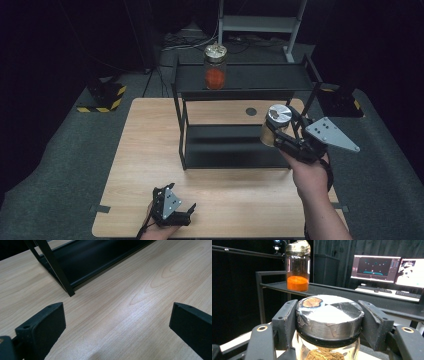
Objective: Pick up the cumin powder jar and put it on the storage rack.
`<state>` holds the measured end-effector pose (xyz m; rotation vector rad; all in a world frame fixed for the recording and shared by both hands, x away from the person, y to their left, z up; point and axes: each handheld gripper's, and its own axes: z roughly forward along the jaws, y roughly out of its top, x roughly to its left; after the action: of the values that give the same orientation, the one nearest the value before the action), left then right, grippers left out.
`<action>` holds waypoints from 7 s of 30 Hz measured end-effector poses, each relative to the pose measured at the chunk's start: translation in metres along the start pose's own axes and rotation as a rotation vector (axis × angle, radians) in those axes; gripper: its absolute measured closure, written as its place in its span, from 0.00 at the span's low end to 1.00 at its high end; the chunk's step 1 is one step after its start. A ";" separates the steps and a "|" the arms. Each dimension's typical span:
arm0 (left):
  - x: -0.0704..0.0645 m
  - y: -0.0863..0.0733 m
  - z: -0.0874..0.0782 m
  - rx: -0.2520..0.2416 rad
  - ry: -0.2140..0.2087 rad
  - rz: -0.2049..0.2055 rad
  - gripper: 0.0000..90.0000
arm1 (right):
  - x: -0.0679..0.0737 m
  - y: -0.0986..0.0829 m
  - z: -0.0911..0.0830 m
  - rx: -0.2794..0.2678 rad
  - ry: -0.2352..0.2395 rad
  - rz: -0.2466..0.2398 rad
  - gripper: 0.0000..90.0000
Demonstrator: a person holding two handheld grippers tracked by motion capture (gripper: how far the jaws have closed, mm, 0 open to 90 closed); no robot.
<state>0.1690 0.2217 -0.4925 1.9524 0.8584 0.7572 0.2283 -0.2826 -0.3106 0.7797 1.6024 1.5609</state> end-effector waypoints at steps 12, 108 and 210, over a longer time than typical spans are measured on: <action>0.002 -0.001 0.000 -0.006 -0.006 -0.010 0.01 | -0.008 0.019 0.008 -0.022 -0.028 0.002 0.38; 0.010 -0.009 -0.004 -0.043 -0.028 -0.055 0.01 | -0.030 0.049 0.132 -0.053 -0.161 0.014 0.38; -0.006 -0.003 -0.002 -0.020 -0.011 0.082 0.01 | 0.022 -0.059 -0.006 0.035 -0.071 -0.046 0.00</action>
<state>0.1629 0.2188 -0.4958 1.9823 0.7651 0.7993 0.2158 -0.2713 -0.3716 0.8026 1.5887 1.4597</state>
